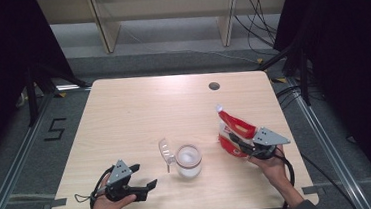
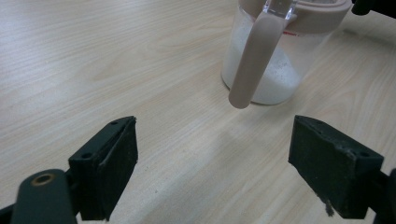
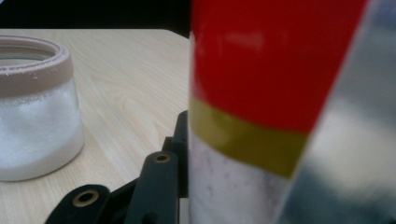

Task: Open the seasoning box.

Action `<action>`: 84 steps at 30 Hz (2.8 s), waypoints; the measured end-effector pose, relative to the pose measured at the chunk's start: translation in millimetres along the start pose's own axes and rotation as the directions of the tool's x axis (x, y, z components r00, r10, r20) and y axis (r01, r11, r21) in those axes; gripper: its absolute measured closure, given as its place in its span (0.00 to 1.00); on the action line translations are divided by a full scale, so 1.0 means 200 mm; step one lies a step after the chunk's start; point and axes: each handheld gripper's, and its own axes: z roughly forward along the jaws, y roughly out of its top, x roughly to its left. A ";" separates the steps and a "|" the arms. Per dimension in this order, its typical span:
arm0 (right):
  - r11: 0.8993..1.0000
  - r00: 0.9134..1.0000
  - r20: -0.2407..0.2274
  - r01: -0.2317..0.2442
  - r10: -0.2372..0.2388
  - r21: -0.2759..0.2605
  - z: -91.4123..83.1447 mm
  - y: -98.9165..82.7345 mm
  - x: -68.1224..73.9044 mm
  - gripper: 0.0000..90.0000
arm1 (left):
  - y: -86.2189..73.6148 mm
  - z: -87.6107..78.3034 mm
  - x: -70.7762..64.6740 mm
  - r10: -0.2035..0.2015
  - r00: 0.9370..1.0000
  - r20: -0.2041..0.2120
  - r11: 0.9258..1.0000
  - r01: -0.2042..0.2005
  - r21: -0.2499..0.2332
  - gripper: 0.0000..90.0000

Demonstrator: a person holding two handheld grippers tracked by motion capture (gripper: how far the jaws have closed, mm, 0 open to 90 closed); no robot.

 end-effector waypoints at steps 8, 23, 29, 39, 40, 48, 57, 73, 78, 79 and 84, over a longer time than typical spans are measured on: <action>1.000 1.000 0.011 -0.004 0.004 -0.009 0.00 0.00 0.01 0.69 | 0.00 0.00 0.00 0.004 1.000 -0.004 1.000 -0.004 -0.001 0.17; 0.995 0.994 0.041 -0.098 0.097 0.015 -0.09 0.03 0.04 0.43 | 0.00 0.00 0.00 -0.010 1.000 -0.003 1.000 0.010 -0.005 0.17; 0.993 0.992 0.058 -0.112 0.111 0.028 -0.12 0.05 0.04 0.43 | 0.00 -0.01 0.00 0.001 1.000 -0.008 1.000 -0.001 -0.002 0.17; 0.988 0.990 0.064 -0.131 0.126 0.085 -0.21 0.07 0.08 0.40 | 0.00 -0.01 0.00 0.002 1.000 -0.007 1.000 -0.002 -0.001 0.17; 0.987 0.989 0.087 -0.129 0.121 0.095 -0.22 0.06 0.08 0.40 | 0.00 -0.01 0.00 0.001 1.000 -0.008 1.000 -0.001 -0.001 0.17; 0.980 0.982 0.102 -0.171 0.161 0.101 -0.26 0.06 0.09 0.39 | 0.00 -0.01 0.00 -0.001 1.000 -0.008 1.000 0.001 -0.002 0.17; 0.977 0.981 0.095 -0.178 0.167 0.115 -0.29 0.05 0.12 0.38 | 0.00 0.00 0.00 -0.003 1.000 -0.005 1.000 0.003 -0.003 0.17; 0.968 0.978 0.085 -0.204 0.193 0.146 -0.33 0.02 0.16 0.35 | 0.01 -0.01 0.00 -0.011 1.000 -0.007 1.000 0.011 -0.014 0.17; 0.961 0.975 0.083 -0.219 0.208 0.166 -0.34 0.02 0.18 0.34 | 0.01 -0.01 -0.01 -0.036 0.999 -0.007 0.999 0.036 -0.027 0.17; 0.963 0.977 0.082 -0.206 0.195 0.172 -0.34 0.01 0.17 0.33 | 0.01 -0.02 0.00 -0.016 1.000 -0.003 1.000 0.016 -0.025 0.17; 0.957 0.978 0.077 -0.207 0.195 0.203 -0.35 0.00 0.19 0.33 | 0.02 -0.02 -0.01 -0.039 0.999 0.007 0.999 0.039 -0.036 0.17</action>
